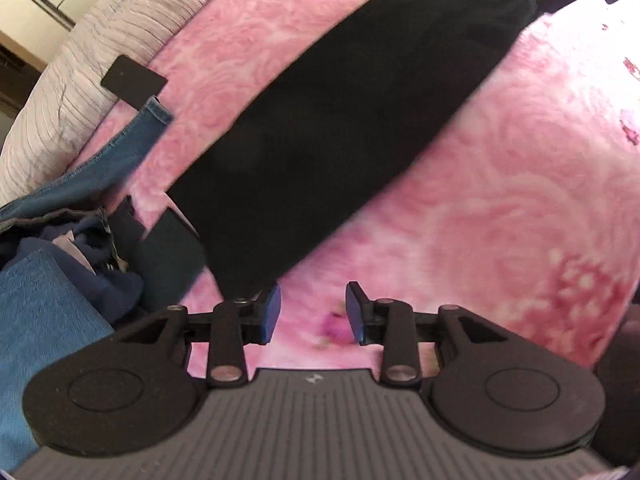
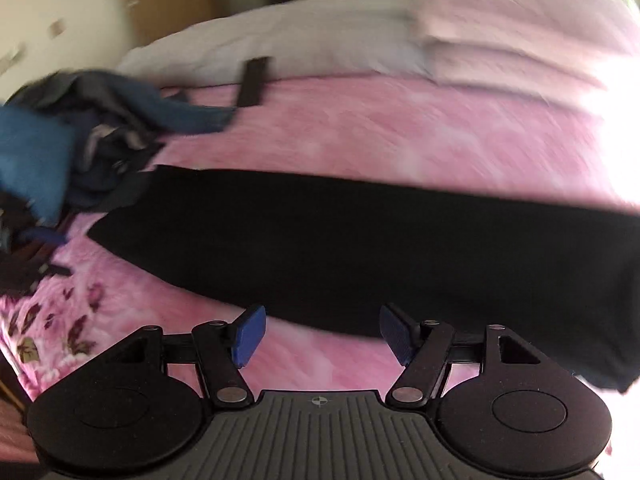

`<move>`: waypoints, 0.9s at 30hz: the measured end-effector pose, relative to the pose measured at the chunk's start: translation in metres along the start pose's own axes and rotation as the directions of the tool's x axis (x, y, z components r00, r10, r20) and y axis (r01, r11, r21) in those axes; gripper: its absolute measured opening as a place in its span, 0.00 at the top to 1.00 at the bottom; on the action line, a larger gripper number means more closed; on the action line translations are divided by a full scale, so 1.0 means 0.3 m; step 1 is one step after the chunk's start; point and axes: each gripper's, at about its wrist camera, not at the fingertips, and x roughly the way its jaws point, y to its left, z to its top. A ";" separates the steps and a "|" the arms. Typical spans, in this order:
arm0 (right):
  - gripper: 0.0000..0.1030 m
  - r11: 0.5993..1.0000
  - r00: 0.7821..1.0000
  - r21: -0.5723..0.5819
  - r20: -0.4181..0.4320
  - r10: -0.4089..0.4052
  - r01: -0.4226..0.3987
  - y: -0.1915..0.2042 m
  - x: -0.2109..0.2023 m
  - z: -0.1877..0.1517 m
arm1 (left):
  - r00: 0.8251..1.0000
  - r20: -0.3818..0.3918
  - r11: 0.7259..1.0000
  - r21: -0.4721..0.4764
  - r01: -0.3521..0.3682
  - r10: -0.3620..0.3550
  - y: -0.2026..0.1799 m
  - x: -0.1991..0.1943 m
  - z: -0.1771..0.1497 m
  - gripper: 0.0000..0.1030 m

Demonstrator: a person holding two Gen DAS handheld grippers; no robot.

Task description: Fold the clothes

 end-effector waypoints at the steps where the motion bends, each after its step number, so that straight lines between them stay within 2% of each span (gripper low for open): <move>1: 0.35 1.000 1.000 -0.026 0.002 -0.002 0.002 0.062 0.026 0.005 | 1.000 0.016 1.000 0.011 0.014 -0.014 0.029 0.017 -0.014 0.70; 6: 0.35 0.991 0.999 -0.132 -0.037 0.015 -0.020 0.357 0.201 0.025 | 0.996 0.053 0.995 0.068 0.071 -0.074 0.137 0.088 -0.089 0.70; 9: 0.35 0.963 0.995 -0.264 -0.093 0.027 -0.051 0.524 0.323 0.055 | 0.992 0.074 0.993 0.063 0.097 -0.101 0.176 0.087 -0.166 0.69; 12: 0.35 0.902 0.994 -0.425 -0.102 0.036 -0.077 0.675 0.430 0.041 | 0.992 0.076 0.994 0.037 0.101 -0.103 0.197 0.086 -0.245 0.69; 16: 0.35 0.783 0.996 -0.617 -0.073 0.043 -0.079 0.843 0.576 0.007 | 0.991 0.079 0.994 -0.018 0.110 -0.108 0.210 0.096 -0.306 0.65; 19: 0.35 0.717 0.998 -0.694 -0.058 0.032 -0.063 0.917 0.676 -0.019 | 0.989 0.092 0.991 -0.064 0.122 -0.116 0.220 0.109 -0.336 0.64; 21: 0.35 0.688 1.000 -0.725 -0.028 0.012 -0.029 0.945 0.734 -0.026 | 0.988 0.095 0.988 -0.085 0.130 -0.122 0.225 0.119 -0.351 0.64; 23: 0.35 0.686 1.000 -0.728 0.013 0.018 -0.003 0.942 0.757 -0.014 | 0.987 0.095 0.985 -0.101 0.137 -0.128 0.234 0.128 -0.361 0.64; 25: 0.55 0.737 0.999 -0.676 0.032 0.011 0.014 0.898 0.747 0.031 | 0.986 0.102 0.983 -0.112 0.143 -0.132 0.243 0.132 -0.366 0.64; 27: 0.55 0.794 0.999 -0.608 0.049 0.007 0.024 0.847 0.735 0.079 | 0.984 0.114 0.982 -0.118 0.148 -0.134 0.252 0.132 -0.365 0.62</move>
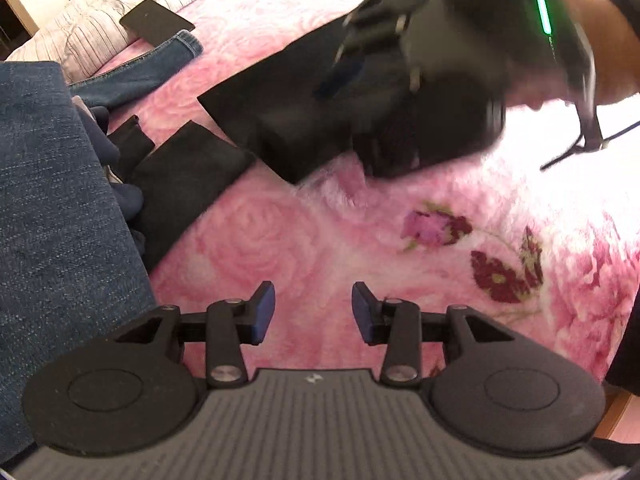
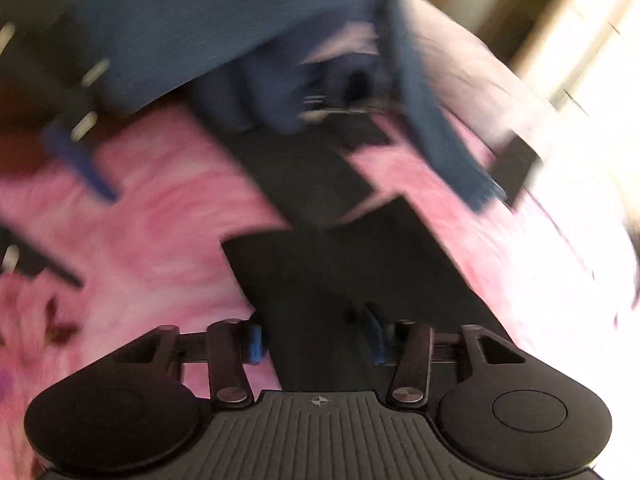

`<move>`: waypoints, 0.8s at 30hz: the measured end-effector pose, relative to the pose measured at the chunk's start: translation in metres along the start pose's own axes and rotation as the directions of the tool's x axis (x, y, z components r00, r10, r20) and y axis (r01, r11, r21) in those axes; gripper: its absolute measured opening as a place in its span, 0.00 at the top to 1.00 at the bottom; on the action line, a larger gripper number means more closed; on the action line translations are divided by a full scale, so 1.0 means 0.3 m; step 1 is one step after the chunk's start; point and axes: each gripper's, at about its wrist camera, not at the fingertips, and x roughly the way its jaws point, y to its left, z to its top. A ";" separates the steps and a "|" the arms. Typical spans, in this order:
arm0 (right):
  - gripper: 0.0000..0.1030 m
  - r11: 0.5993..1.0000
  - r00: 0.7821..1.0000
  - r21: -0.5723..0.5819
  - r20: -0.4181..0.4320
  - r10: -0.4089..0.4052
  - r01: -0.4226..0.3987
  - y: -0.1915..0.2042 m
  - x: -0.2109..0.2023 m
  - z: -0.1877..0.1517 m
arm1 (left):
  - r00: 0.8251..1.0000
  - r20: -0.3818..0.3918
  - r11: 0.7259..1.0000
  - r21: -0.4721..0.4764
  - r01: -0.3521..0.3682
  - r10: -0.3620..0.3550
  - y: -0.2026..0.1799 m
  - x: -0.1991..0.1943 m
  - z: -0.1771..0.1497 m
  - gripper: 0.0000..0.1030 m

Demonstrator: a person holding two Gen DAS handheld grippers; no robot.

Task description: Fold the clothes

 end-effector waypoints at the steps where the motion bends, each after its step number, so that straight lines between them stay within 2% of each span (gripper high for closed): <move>1: 0.55 0.996 1.000 0.084 0.004 0.009 -0.009 -0.054 -0.010 -0.002 | 1.000 0.005 1.000 -0.002 0.001 -0.001 0.003 0.001 0.003 0.61; 2: 0.55 0.985 1.000 0.170 0.002 0.029 -0.029 -0.106 -0.017 -0.006 | 1.000 0.011 1.000 -0.002 0.004 -0.004 0.005 0.005 0.010 0.61; 4: 0.55 0.936 0.997 0.345 -0.001 0.076 -0.071 -0.212 -0.020 -0.018 | 1.000 0.024 1.000 0.000 0.014 -0.014 0.009 0.018 0.031 0.61; 7: 0.55 0.879 0.994 0.469 -0.012 0.108 -0.089 -0.308 -0.007 -0.038 | 0.998 0.043 0.999 0.020 0.038 -0.039 0.010 0.064 0.083 0.60; 10: 0.55 0.873 0.994 0.480 -0.022 0.107 -0.083 -0.344 -0.003 -0.052 | 0.997 0.053 0.997 0.054 0.050 -0.053 0.005 0.122 0.142 0.60; 14: 0.55 0.874 0.994 0.478 -0.020 0.112 -0.089 -0.361 0.004 -0.076 | 0.997 0.068 0.993 0.112 0.030 -0.038 -0.004 0.175 0.217 0.60; 19: 0.55 0.844 0.992 0.528 -0.016 0.122 -0.095 -0.400 -0.030 -0.118 | 0.995 0.098 0.995 0.104 -0.008 -0.003 0.016 0.167 0.264 0.60; 22: 0.55 0.852 0.989 0.506 0.029 0.142 -0.137 -0.399 -0.095 -0.137 | 0.994 0.106 0.996 0.090 -0.020 0.010 0.036 0.167 0.291 0.58; 24: 0.55 0.860 0.979 0.472 0.050 0.197 -0.197 -0.389 -0.086 -0.130 | 0.996 0.093 0.996 0.093 -0.007 -0.001 0.042 0.175 0.304 0.58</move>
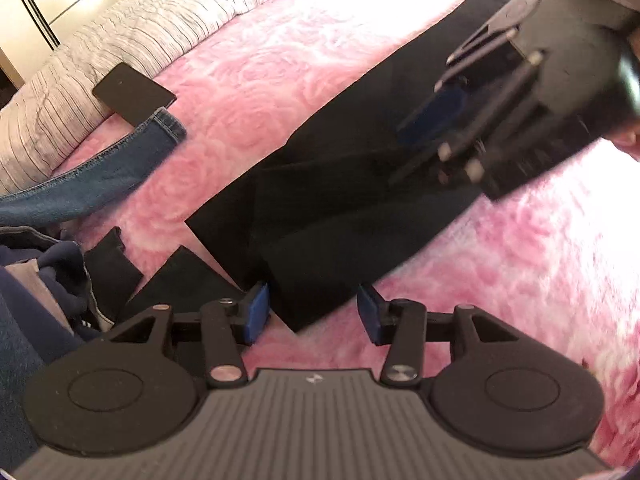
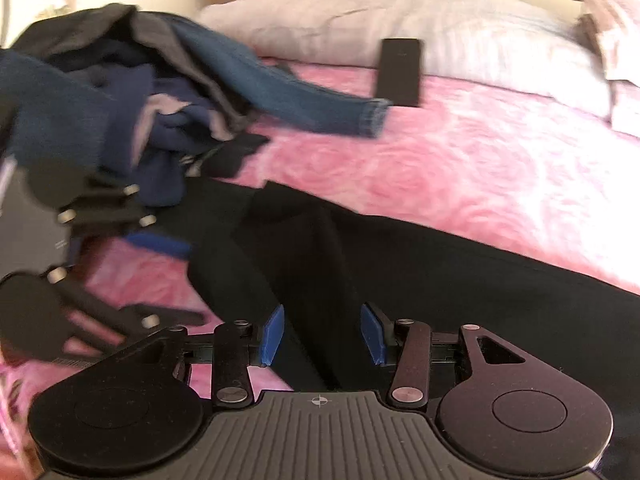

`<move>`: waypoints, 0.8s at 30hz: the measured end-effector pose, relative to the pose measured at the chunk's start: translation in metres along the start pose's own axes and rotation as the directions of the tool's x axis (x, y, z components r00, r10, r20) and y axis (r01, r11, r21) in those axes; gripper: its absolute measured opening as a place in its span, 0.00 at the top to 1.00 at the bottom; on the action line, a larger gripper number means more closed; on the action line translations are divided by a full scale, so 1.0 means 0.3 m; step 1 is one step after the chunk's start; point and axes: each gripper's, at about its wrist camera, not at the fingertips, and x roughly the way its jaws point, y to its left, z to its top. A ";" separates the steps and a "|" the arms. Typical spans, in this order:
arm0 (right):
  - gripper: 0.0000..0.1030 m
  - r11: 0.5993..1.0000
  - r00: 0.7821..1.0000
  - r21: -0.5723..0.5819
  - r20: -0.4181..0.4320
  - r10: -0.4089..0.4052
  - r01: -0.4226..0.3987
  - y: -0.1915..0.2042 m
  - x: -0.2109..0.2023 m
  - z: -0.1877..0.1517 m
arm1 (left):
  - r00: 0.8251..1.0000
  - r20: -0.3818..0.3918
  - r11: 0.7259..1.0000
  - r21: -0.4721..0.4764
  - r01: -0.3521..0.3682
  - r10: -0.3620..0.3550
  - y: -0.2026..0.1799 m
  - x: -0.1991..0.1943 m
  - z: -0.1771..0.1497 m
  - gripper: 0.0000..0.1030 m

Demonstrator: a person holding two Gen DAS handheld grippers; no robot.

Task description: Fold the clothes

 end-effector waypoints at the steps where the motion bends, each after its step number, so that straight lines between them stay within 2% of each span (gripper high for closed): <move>1: 0.55 0.999 1.000 -0.030 -0.007 0.027 -0.028 0.008 0.010 0.002 | 1.000 -0.008 1.000 0.006 0.009 -0.009 -0.001 0.000 0.002 0.58; 4: 0.55 0.982 0.994 -0.157 -0.051 0.100 -0.106 0.050 0.065 0.006 | 0.999 -0.041 0.999 0.042 0.018 -0.016 -0.030 -0.027 -0.022 0.58; 6: 0.55 0.959 0.988 -0.250 -0.099 0.116 -0.137 0.091 0.102 -0.011 | 0.997 -0.072 0.998 0.062 0.017 -0.013 -0.058 -0.050 -0.053 0.58; 10: 0.55 0.868 0.984 -0.472 -0.155 0.090 -0.154 0.196 0.126 -0.078 | 0.994 -0.111 0.991 0.134 0.005 0.010 -0.118 -0.071 -0.117 0.58; 13: 0.55 0.794 0.987 -0.593 -0.150 0.057 -0.136 0.254 0.107 -0.123 | 0.993 -0.097 0.966 0.255 -0.036 0.062 -0.168 -0.055 -0.141 0.58; 15: 0.55 0.759 0.989 -0.641 -0.148 0.029 -0.118 0.270 0.092 -0.145 | 0.994 -0.074 0.944 0.325 -0.052 0.080 -0.190 -0.037 -0.142 0.58; 19: 0.55 0.716 0.987 -0.694 -0.152 -0.044 -0.075 0.272 0.074 -0.196 | 0.995 -0.045 0.890 0.451 -0.063 0.093 -0.224 0.008 -0.131 0.66; 21: 0.55 0.710 0.987 -0.703 -0.144 -0.075 -0.048 0.257 0.073 -0.217 | 0.994 -0.038 0.859 0.508 -0.069 0.103 -0.239 0.026 -0.130 0.83; 24: 0.55 0.711 0.985 -0.704 -0.119 -0.127 0.007 0.232 0.068 -0.233 | 0.993 -0.029 0.843 0.532 -0.083 0.116 -0.241 0.024 -0.135 0.93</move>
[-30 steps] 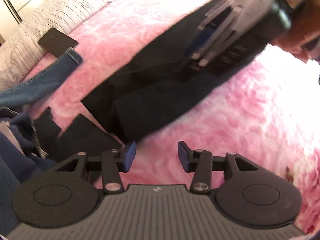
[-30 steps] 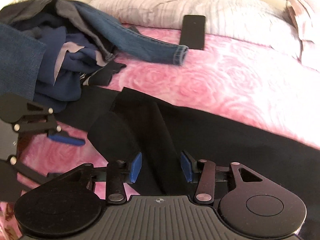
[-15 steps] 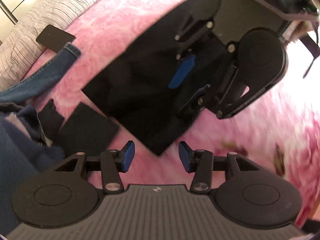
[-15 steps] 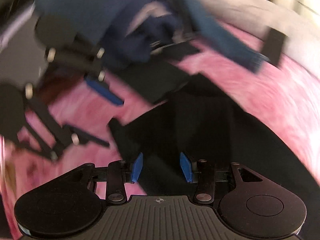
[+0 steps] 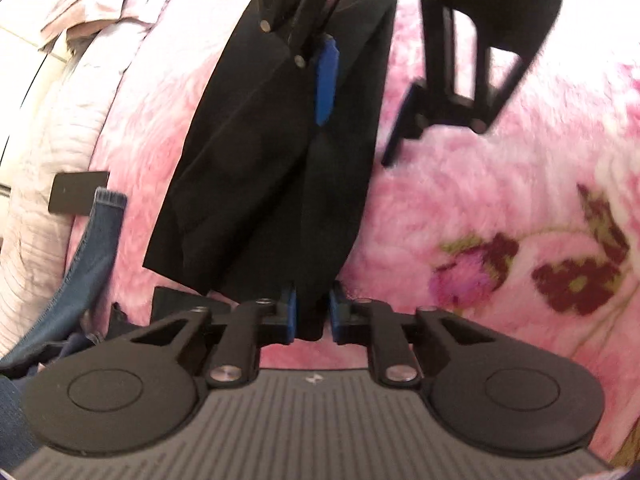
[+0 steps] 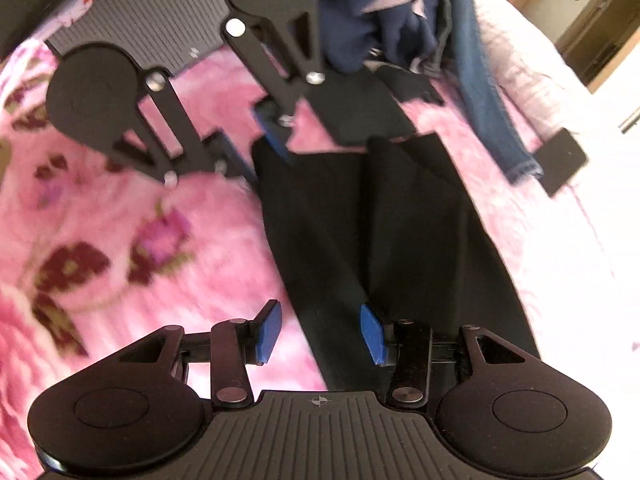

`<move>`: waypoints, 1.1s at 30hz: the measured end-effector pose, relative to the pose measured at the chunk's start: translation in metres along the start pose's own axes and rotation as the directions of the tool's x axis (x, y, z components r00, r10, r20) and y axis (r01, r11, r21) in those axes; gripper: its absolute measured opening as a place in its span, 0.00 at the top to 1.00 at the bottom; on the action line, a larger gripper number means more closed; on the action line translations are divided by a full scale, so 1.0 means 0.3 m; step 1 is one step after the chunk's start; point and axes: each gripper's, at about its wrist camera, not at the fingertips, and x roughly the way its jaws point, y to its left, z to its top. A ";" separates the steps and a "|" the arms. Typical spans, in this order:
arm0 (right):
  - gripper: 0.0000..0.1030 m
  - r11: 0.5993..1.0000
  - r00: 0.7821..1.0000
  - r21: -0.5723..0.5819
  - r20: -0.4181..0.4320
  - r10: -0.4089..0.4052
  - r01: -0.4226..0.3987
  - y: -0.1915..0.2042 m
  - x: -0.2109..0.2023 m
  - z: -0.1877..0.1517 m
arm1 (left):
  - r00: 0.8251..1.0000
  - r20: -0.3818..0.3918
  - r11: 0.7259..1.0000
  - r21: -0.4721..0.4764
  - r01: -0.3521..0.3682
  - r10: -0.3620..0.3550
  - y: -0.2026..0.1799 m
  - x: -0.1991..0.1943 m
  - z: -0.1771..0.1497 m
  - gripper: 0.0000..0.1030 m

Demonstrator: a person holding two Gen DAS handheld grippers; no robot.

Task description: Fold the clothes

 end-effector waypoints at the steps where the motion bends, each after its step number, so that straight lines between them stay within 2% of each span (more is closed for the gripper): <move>1: 0.56 1.000 1.000 0.011 -0.004 -0.012 0.012 -0.002 -0.001 -0.008 | 1.000 0.004 1.000 -0.004 -0.007 0.007 0.003 -0.009 -0.005 0.96; 2: 0.65 0.999 1.000 0.029 -0.004 -0.014 0.014 -0.004 -0.005 -0.014 | 1.000 0.012 1.000 -0.006 -0.012 0.012 0.005 -0.024 -0.009 0.98; 3: 0.97 0.999 1.000 0.046 -0.010 -0.020 0.021 -0.004 -0.008 -0.017 | 1.000 0.021 1.000 -0.002 -0.014 0.014 0.005 -0.040 -0.014 0.98; 4: 0.98 0.998 0.999 0.049 -0.021 -0.036 0.037 0.007 -0.013 -0.015 | 1.000 0.029 1.000 0.003 -0.012 0.012 0.002 -0.053 -0.017 0.98; 11: 0.97 0.993 0.999 0.107 -0.023 -0.043 0.045 0.049 -0.051 -0.026 | 1.000 0.001 1.000 0.001 0.018 -0.018 -0.045 -0.032 -0.003 0.98; 13: 0.91 0.989 0.999 0.146 -0.001 -0.039 0.038 0.027 -0.085 -0.013 | 1.000 0.005 1.000 0.000 0.017 -0.017 -0.045 -0.033 -0.010 0.98; 14: 0.85 0.984 0.999 0.174 0.023 -0.030 0.026 0.008 -0.109 -0.004 | 1.000 0.009 1.000 0.002 0.016 -0.016 -0.046 -0.035 -0.013 0.98; 16: 0.50 0.975 0.995 0.219 0.089 -0.040 0.020 -0.034 -0.151 0.020 | 1.000 0.013 1.000 0.006 0.016 -0.016 -0.052 -0.033 -0.018 0.98; 18: 0.43 0.963 0.988 0.268 0.145 -0.045 0.004 -0.093 -0.161 0.048 | 1.000 0.010 1.000 -0.004 0.018 -0.018 -0.055 -0.033 -0.017 0.97; 24: 0.43 0.884 0.992 0.465 0.128 -0.009 -0.052 -0.314 0.007 0.108 | 0.999 0.005 0.996 -0.075 0.038 -0.038 -0.042 -0.066 -0.032 0.95; 26: 0.44 0.845 0.992 0.521 0.096 0.084 -0.122 -0.366 0.078 0.111 | 0.999 0.001 0.994 -0.104 0.044 -0.044 -0.038 -0.081 -0.045 0.95; 28: 0.80 0.821 0.983 0.541 0.097 0.155 -0.183 -0.379 0.097 0.123 | 0.999 -0.004 0.989 -0.140 0.049 -0.050 -0.032 -0.102 -0.059 0.95; 29: 0.82 0.825 0.980 0.528 0.104 0.172 -0.201 -0.367 0.086 0.134 | 0.999 -0.003 0.986 -0.158 0.050 -0.051 -0.030 -0.115 -0.065 0.95; 33: 0.82 0.894 0.961 0.355 0.145 0.236 -0.273 -0.218 -0.008 0.170 | 0.996 -0.015 0.973 -0.214 0.082 -0.087 -0.033 -0.140 -0.087 0.93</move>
